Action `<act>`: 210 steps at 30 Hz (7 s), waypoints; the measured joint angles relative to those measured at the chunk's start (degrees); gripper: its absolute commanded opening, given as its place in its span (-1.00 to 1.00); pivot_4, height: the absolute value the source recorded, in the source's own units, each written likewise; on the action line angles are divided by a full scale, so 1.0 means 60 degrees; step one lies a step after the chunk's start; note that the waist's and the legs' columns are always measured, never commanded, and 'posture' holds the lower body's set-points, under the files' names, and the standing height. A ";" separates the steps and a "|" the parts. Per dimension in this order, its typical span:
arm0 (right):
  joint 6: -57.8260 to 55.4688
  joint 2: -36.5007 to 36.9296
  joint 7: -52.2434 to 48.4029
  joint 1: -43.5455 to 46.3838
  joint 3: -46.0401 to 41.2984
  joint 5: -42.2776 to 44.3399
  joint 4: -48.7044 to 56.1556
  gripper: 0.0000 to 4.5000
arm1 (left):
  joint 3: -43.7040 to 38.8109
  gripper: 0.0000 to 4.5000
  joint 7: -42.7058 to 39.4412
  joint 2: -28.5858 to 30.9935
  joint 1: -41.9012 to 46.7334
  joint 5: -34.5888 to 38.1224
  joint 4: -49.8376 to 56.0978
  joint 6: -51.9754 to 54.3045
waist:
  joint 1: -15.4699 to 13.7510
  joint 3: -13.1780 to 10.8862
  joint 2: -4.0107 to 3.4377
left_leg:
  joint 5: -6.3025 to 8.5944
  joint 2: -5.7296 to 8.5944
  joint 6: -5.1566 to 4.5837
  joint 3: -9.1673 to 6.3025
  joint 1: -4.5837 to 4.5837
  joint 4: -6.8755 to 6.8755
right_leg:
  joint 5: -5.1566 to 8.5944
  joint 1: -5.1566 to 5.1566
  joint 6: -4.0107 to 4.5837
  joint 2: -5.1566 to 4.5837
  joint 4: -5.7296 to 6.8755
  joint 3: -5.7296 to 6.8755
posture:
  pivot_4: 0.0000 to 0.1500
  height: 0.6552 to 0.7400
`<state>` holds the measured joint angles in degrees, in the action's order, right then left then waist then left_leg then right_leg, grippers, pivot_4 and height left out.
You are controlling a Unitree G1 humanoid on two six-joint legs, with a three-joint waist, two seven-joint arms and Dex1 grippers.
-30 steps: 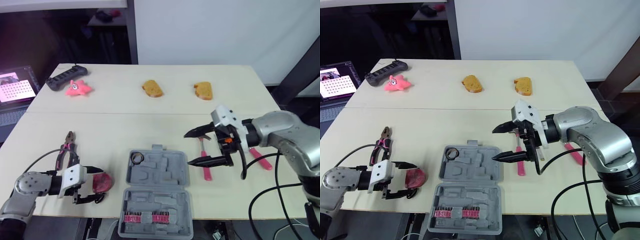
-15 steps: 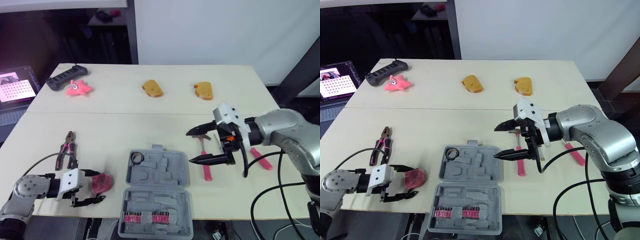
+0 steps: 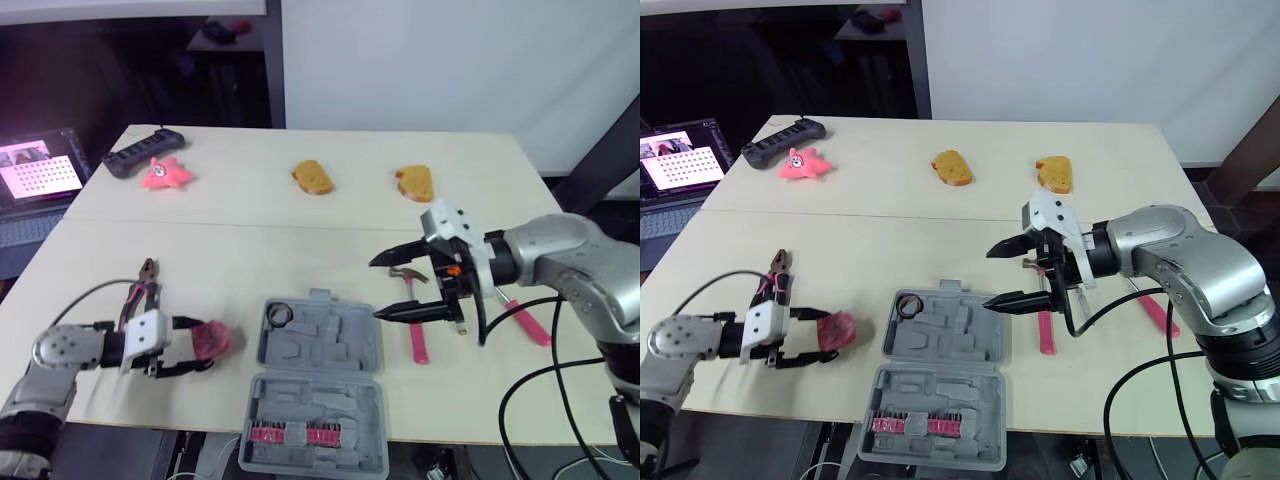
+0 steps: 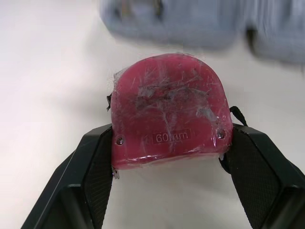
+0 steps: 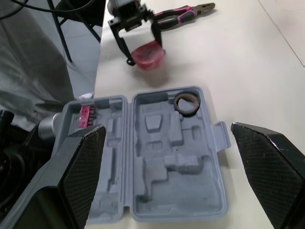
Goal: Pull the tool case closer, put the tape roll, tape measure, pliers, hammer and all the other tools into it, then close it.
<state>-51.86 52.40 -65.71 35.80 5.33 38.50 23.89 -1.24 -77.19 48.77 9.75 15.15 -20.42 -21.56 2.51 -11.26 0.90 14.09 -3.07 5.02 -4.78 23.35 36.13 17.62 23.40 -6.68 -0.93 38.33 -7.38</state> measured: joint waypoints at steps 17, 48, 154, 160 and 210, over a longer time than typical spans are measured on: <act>-0.6706 -0.3245 0.6556 0.0803 -0.2093 0.6358 -0.2844 1.00 | 0.1401 0.30 0.0395 -0.1384 0.1815 0.0936 0.4618 0.3934 | 0.0045 0.0002 0.0006 | -0.0003 0.0002 0.0001 -0.0021 0.0002 0.0008 | -0.0009 -0.0011 -0.0008 0.0011 0.0010 0.0003 | 1.00 0.95; -0.4345 -0.2558 1.0997 -0.0872 -0.0161 1.2150 -0.4087 -0.76 | 0.1926 1.00 0.0359 -0.1824 0.2146 0.0730 0.4916 0.3918 | 0.0239 0.0001 0.0002 | -0.0003 0.0001 -0.0002 -0.0037 0.0007 0.0007 | -0.0008 -0.0010 -0.0009 0.0020 0.0011 0.0003 | 1.00 0.95; 0.5070 0.0698 -0.0345 -0.5502 -0.0183 -0.3130 -0.0617 0.32 | -0.0932 1.00 0.0225 0.0666 -0.2158 0.2757 0.6682 0.6151 | 0.0005 -0.0002 0.0003 | 0.0019 -0.0005 -0.0037 0.0003 -0.0154 0.0005 | 0.0009 -0.0172 -0.0011 0.0020 -0.0030 -0.0025 | 1.00 0.95; 0.1769 0.0740 0.0038 -0.2446 0.1124 -0.3078 0.0568 0.32 | -0.1550 1.00 0.0721 0.0287 -0.3053 0.2970 0.6887 0.6239 | 0.0025 -0.0003 0.0003 | 0.0019 -0.0009 -0.0037 0.0005 -0.0148 0.0004 | 0.0019 -0.0157 0.0012 0.0019 -0.0030 -0.0025 | 1.00 0.95; 0.1043 -0.2281 0.1191 0.1070 0.5663 -0.6611 -0.2715 0.96 | -0.3087 1.00 0.1990 -0.0244 -0.5343 0.2757 0.8028 0.6235 | 0.0258 -0.0003 0.0007 | 0.0020 -0.0008 -0.0036 0.0017 -0.0117 -0.0009 | 0.0018 -0.0112 0.0017 0.0009 -0.0033 -0.0022 | 1.00 0.95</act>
<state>-45.60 38.71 -58.57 42.22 39.31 -1.17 7.60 -19.77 -65.25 47.31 -22.30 31.69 27.74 15.85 4.06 -11.27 0.94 14.21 -3.12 4.81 -4.68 22.65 36.08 17.73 22.73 -6.58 -0.88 38.13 -7.51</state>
